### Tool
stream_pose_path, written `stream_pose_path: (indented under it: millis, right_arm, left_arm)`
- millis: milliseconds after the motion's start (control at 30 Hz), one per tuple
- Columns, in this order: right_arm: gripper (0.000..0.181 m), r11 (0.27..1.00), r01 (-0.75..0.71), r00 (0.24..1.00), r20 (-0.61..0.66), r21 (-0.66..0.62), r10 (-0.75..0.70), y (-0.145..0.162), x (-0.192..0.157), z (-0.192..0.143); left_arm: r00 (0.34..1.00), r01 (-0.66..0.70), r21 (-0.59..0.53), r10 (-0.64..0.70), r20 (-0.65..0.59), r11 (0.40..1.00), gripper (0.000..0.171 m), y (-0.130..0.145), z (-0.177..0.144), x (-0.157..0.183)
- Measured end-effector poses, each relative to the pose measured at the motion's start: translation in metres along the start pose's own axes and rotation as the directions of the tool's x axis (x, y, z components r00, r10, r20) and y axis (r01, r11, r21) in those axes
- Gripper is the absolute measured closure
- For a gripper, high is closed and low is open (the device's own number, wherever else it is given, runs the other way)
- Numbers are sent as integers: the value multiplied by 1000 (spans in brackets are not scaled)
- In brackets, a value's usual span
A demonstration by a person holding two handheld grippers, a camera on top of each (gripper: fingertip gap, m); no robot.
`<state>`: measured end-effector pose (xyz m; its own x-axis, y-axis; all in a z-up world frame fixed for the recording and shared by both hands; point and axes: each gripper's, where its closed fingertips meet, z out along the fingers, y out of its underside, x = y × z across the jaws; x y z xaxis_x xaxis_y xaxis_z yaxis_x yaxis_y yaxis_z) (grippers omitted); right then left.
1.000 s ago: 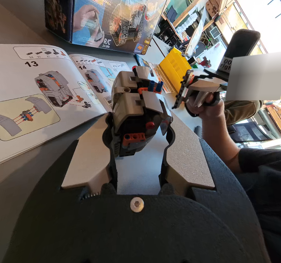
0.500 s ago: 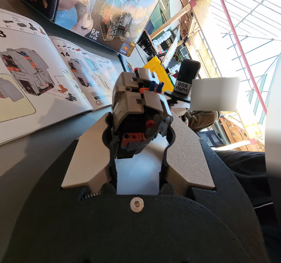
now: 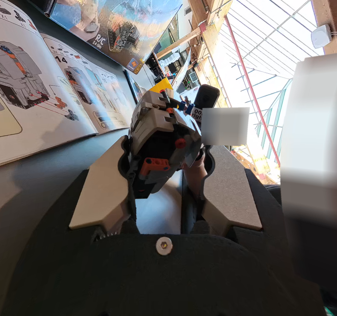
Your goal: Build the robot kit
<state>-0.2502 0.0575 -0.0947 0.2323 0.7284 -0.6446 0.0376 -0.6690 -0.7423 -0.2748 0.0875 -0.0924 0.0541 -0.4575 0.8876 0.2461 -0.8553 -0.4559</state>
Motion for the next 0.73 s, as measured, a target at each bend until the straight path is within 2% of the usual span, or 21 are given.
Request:
stream_pose_path:
  millis: [100,167,367,533,733]
  right_arm:
    - [176,999,42,999,-21,-4,-42,-2,-1,-2]
    - [176,998,68,997,-33,-6,-68,-3,-2,-4]
    - [176,995,102,992,-69,4,-102,-10,1,-18]
    - [176,988,130,991,-53,81,-126,-23,-8,-29]
    - [176,986,162,985,-63,36,-159,-16,-9,-25]
  left_arm:
    - [1000,-2,4,1,15,1000,90,0,0,-2]
    - [999,-6,3,5,35,1000,98,1,0,-4]
    - [1000,21,19,-20,-6,1000,94,0,-3,3]
    - [1000,3,20,-4,11,1000,95,0,-6,2]
    - [1000,-2,18,2,10,1000,95,0,-6,3]
